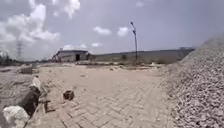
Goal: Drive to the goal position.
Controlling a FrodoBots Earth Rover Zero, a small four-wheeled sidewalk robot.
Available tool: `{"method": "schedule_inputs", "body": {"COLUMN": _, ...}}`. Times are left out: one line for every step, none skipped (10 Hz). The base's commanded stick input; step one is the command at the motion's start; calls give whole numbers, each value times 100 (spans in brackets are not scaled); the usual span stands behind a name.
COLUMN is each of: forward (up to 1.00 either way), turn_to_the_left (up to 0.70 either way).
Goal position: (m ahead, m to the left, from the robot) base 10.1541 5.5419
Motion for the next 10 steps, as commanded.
{"method": "schedule_inputs", "body": {"forward": 45, "turn_to_the_left": 27}}
{"method": "schedule_inputs", "body": {"forward": 45, "turn_to_the_left": 27}}
{"method": "schedule_inputs", "body": {"forward": 45, "turn_to_the_left": 14}}
{"method": "schedule_inputs", "body": {"forward": 45, "turn_to_the_left": 0}}
{"method": "schedule_inputs", "body": {"forward": 45, "turn_to_the_left": 0}}
{"method": "schedule_inputs", "body": {"forward": 45, "turn_to_the_left": 0}}
{"method": "schedule_inputs", "body": {"forward": 45, "turn_to_the_left": 0}}
{"method": "schedule_inputs", "body": {"forward": 45, "turn_to_the_left": 27}}
{"method": "schedule_inputs", "body": {"forward": 45, "turn_to_the_left": 27}}
{"method": "schedule_inputs", "body": {"forward": 45, "turn_to_the_left": 27}}
